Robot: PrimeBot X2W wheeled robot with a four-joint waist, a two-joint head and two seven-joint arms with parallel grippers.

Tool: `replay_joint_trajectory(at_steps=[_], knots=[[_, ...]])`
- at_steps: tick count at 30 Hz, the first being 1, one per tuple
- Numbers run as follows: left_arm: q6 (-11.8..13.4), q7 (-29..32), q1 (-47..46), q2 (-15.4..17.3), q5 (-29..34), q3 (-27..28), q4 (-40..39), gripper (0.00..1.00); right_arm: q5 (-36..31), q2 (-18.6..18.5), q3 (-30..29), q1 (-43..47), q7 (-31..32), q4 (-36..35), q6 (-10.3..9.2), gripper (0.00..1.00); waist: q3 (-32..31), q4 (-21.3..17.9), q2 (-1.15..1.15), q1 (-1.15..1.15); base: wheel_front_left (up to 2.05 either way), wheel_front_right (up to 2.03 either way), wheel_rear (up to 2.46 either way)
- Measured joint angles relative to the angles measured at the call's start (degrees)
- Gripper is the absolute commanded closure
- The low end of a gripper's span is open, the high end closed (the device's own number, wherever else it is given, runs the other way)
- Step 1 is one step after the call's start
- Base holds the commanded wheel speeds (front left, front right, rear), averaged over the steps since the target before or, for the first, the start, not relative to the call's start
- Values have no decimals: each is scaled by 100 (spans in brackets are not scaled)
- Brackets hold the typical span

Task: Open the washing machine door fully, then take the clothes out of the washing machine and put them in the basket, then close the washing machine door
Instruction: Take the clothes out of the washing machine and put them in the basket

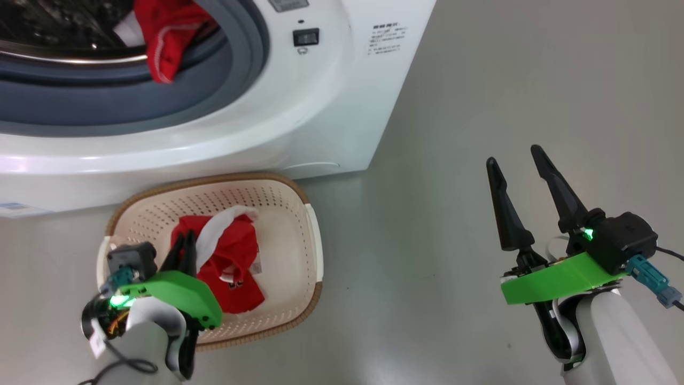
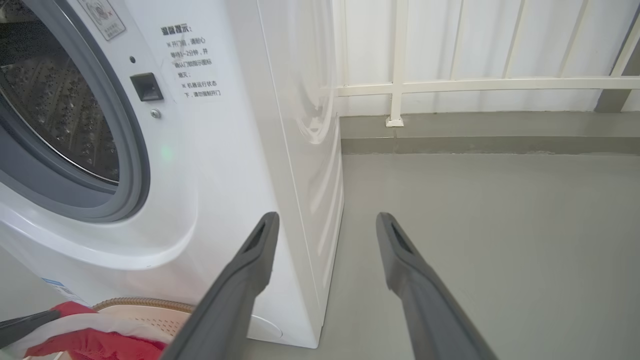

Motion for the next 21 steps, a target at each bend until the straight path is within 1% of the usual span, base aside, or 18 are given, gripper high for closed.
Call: replay_joint_trajectory(at_steps=[1, 3, 5, 10, 15, 20, 21], knots=[[-46, 47, -264, 3, -37, 2, 475, 100, 1, 0, 10, -40, 0, 0, 0, 0, 96, -35, 0, 0, 0, 0, 0], [-85, 123, -491, 10, -86, 15, 913, 100, 2, 0, 42, -78, 0, -9, 0, 0, 183, -76, 0, 0, 0, 0, 0], [-187, 304, -697, 12, -197, 46, 1339, 100, 13, 1, 64, -119, 0, -10, 0, 0, 266, -126, 0, 0, 0, 0, 0], [-383, 603, -1085, 38, -382, 68, 2069, 100, 113, 0, 90, -247, 0, -42, 0, 0, 463, -253, 0, 0, 0, 0, 0], [-482, 817, -1254, 118, -419, -3, 2463, 100, 154, 0, 122, -332, 0, -60, 0, 0, 652, -373, 0, 0, 0, 0, 0], [-527, 844, -1297, 134, -427, -134, 2564, 100, 155, 0, 155, -374, 0, -62, 0, 0, 772, -479, 0, 0, 0, 0, 0], [-527, 834, -1297, 135, -428, -156, 2581, 79, 155, 0, 154, -400, 0, -64, 0, 0, 783, -493, 0, 0, 0, 0, 0]])
